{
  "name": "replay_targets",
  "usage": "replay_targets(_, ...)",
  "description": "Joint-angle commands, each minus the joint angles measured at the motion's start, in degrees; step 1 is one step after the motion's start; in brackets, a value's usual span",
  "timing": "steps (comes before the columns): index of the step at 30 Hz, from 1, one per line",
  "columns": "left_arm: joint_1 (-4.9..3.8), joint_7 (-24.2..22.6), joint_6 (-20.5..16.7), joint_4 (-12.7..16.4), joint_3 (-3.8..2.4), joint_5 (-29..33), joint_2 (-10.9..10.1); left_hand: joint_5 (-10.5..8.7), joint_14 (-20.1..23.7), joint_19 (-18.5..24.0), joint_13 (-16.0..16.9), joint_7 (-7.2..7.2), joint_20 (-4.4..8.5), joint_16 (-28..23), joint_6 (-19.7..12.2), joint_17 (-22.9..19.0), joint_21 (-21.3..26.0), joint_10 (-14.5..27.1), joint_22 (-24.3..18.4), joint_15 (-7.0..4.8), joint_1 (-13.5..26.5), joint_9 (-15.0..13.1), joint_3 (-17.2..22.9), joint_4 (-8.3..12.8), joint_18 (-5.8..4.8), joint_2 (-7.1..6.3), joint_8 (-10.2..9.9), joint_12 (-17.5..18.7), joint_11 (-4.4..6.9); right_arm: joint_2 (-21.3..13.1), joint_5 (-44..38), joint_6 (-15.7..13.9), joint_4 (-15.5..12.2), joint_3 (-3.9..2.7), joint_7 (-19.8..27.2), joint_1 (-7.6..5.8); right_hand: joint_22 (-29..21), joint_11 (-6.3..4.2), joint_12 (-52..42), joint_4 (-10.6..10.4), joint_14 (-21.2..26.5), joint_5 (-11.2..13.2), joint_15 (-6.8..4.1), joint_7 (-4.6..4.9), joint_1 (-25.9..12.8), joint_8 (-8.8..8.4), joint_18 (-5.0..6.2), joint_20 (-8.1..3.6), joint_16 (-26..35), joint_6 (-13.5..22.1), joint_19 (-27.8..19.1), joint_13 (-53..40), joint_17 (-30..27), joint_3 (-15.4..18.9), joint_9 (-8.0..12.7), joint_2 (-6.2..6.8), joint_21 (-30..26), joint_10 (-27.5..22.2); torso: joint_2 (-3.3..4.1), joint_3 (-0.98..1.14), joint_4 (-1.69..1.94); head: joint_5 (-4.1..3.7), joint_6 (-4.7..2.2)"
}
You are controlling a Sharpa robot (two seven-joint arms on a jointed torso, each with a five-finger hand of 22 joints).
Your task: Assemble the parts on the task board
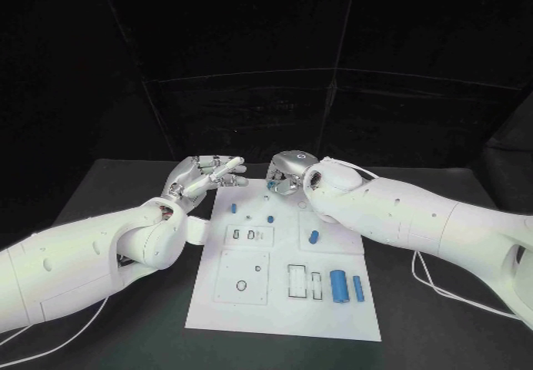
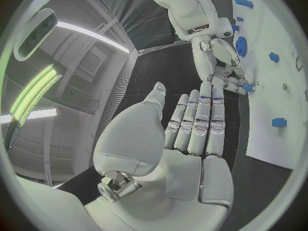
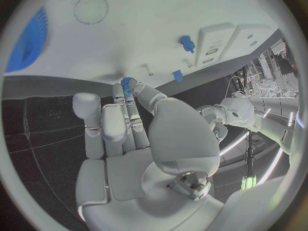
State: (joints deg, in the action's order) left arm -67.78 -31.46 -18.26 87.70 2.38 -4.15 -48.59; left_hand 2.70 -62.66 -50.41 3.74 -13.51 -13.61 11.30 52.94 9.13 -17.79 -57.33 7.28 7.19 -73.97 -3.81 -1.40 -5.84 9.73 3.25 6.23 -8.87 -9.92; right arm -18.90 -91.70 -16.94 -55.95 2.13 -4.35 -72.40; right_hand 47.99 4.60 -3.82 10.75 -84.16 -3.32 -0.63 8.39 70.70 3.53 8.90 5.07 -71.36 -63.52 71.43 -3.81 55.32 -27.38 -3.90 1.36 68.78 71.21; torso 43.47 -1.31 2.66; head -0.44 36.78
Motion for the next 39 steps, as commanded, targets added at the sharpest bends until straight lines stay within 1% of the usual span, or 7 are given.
replay_targets(1,-0.13,-0.18,0.57,0.01,-0.06,-0.27,0.07,0.22,0.2,0.05,-0.06,0.04,-0.27,-0.38,0.31,0.06,0.3,0.05,-0.07,0.29,-0.46,0.08,-0.02,0.26,0.74,0.21,-0.31,0.17,-0.36,0.26,-0.01,1.02,0.34,0.01,-0.04,-0.05,-0.22,0.11,0.39,-0.6,-0.84,0.06,0.35,0.62,-0.52,-0.01,-1.09,0.42,-0.26,0.9,-0.39,0.2,-0.43,-0.09,0.12,0.43,0.21,-1.43,-0.03,-0.04,0.01,0.11,0.09)
replay_targets(11,-0.18,-0.06,0.46,0.07,-0.06,-0.27,-0.03,0.22,0.47,0.1,-0.05,0.01,-0.33,-0.78,0.37,0.02,0.47,0.03,-0.2,0.39,-0.43,0.07,-0.07,0.42,0.72,0.27,-0.45,0.34,-0.41,0.38,-0.35,0.8,0.64,0.02,-1.01,-0.05,-5.83,2.78,-0.1,-2.32,1.25,0.3,2.57,2.74,-0.61,0.0,-0.04,2.63,3.15,10.89,-4.29,0.17,-7.02,3.6,0.22,4.33,-2.94,-13.34,0.01,-0.04,0.01,0.16,0.19)
replay_targets(17,-0.2,0.05,0.56,0.11,-0.06,-0.27,-0.21,0.22,0.47,0.1,-0.05,0.01,-0.33,-0.79,0.37,0.02,0.47,0.03,-0.2,0.39,-0.43,0.07,-0.07,0.43,0.72,0.27,-0.45,0.34,-0.41,-2.52,-0.36,-2.18,-2.79,0.02,-1.05,-0.05,-5.29,2.49,-1.78,-2.79,0.91,0.0,2.35,2.56,0.45,0.47,-0.1,2.64,2.49,10.05,-3.85,-0.14,-6.27,4.88,-0.07,3.89,-2.54,-12.08,-0.03,0.0,-0.14,0.1,0.12)
replay_targets(24,-0.21,0.15,0.65,0.23,-0.05,-0.26,-0.71,0.22,0.52,0.11,-0.05,0.01,-0.34,-0.86,0.38,0.01,0.5,0.02,-0.22,0.4,-0.42,0.07,-0.08,0.45,0.72,0.29,-0.48,0.38,-0.41,-11.68,4.75,-5.14,-12.0,-0.63,-1.84,-0.44,-4.29,0.83,-6.93,-4.29,0.27,-2.29,1.23,1.69,-0.12,1.37,-0.2,1.78,0.87,7.04,-3.08,-1.48,-4.2,6.27,-0.4,4.56,-1.68,-3.5,-0.1,-0.02,-0.54,-0.21,-0.16)
replay_targets(30,-0.21,0.19,0.71,0.03,-0.04,-0.26,-0.86,0.21,0.53,0.11,-0.05,0.02,-0.35,-0.89,0.39,0.01,0.51,0.01,-0.23,0.41,-0.42,0.07,-0.09,0.46,0.72,0.3,-0.48,0.38,-0.41,-19.01,12.49,-0.12,-18.03,-1.76,-4.44,-0.63,0.71,-2.04,-17.29,-8.3,-1.37,-7.9,-1.25,-0.72,-3.33,1.03,-1.19,-0.67,-3.96,7.64,-0.04,-8.43,3.55,13.52,-0.13,7.96,1.39,6.97,-0.26,0.14,-1.26,-0.3,-0.49)
replay_targets(34,-0.2,0.19,0.82,-0.19,-0.04,-0.25,-0.75,0.21,0.53,0.11,-0.05,0.03,-0.35,-0.9,0.4,0.01,0.52,0.0,-0.24,0.41,-0.42,0.07,-0.09,0.47,0.72,0.3,-0.48,0.38,-0.41,-21.73,14.8,3.5,-19.28,-1.95,-6.32,-0.67,4.82,-1.77,-32.88,-13.78,-2.12,-9.19,-1.6,-0.57,-0.03,1.43,-2.11,-0.63,-7.91,9.63,2.05,-23.91,9.58,23.91,-0.18,6.43,3.96,3.17,-0.22,0.24,-1.42,-0.55,-0.58)
replay_targets(39,-0.19,0.22,0.97,-0.43,-0.04,-0.25,-0.52,0.21,0.55,0.11,-0.04,0.07,-0.36,-0.96,0.45,0.01,0.54,-0.05,-0.26,0.41,-0.42,0.06,-0.09,0.5,0.72,0.33,-0.49,0.39,-0.39,-22.42,15.59,5.46,-18.45,-2.01,-7.16,-0.67,6.12,-1.54,-44.24,-17.5,-2.24,-9.2,-0.83,-0.13,3.45,2.27,-2.13,-0.45,-9.45,10.83,2.4,-36.71,12.01,27.55,-0.2,6.02,4.84,0.63,-0.14,0.26,-1.3,-0.8,-0.71)
